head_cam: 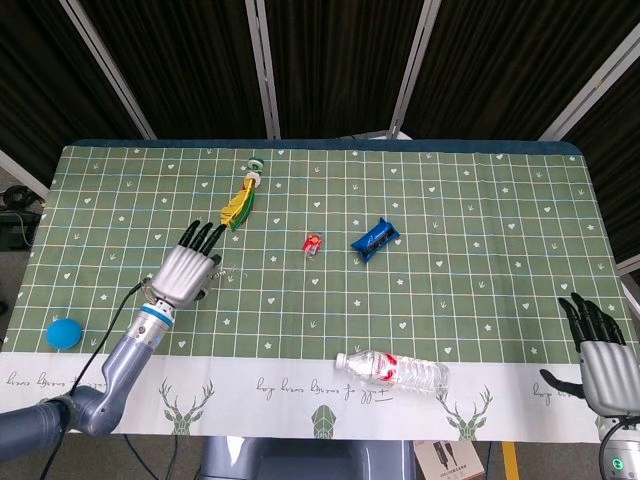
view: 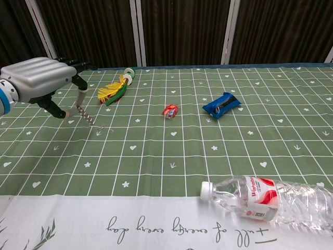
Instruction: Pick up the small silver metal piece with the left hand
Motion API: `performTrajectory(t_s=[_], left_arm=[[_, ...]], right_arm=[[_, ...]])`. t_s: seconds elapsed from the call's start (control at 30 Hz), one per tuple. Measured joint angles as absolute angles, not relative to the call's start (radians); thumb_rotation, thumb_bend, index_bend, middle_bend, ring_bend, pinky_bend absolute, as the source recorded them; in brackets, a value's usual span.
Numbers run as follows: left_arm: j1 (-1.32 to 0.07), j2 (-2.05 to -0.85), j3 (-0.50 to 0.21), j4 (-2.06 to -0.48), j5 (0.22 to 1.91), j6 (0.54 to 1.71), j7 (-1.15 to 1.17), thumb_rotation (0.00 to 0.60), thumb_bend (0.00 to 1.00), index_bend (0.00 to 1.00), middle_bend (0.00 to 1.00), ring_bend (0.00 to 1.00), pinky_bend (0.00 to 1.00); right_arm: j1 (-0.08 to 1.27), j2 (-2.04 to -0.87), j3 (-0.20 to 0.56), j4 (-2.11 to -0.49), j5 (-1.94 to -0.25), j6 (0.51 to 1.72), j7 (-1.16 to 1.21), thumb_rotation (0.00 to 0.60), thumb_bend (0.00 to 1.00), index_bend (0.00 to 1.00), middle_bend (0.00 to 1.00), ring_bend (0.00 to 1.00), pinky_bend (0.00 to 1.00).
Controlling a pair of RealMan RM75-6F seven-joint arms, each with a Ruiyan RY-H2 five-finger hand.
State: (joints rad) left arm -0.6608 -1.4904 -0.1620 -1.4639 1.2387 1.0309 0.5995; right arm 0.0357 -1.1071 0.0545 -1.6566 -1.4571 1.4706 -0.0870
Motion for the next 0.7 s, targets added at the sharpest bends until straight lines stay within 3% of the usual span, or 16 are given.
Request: performTrajectory(t_s=[0.7], left_arm=[[-0.709,-1.537,-0.156,-1.418,1.174,1.012,0.631,0.600,0.37,0.61,0.00,0.00,0.00]], right_arm=[[0.038,-1.106,0.056,-1.658,-1.452,1.465,-0.082,0.600,0.06,0.07,0.00,0.00,0.12]])
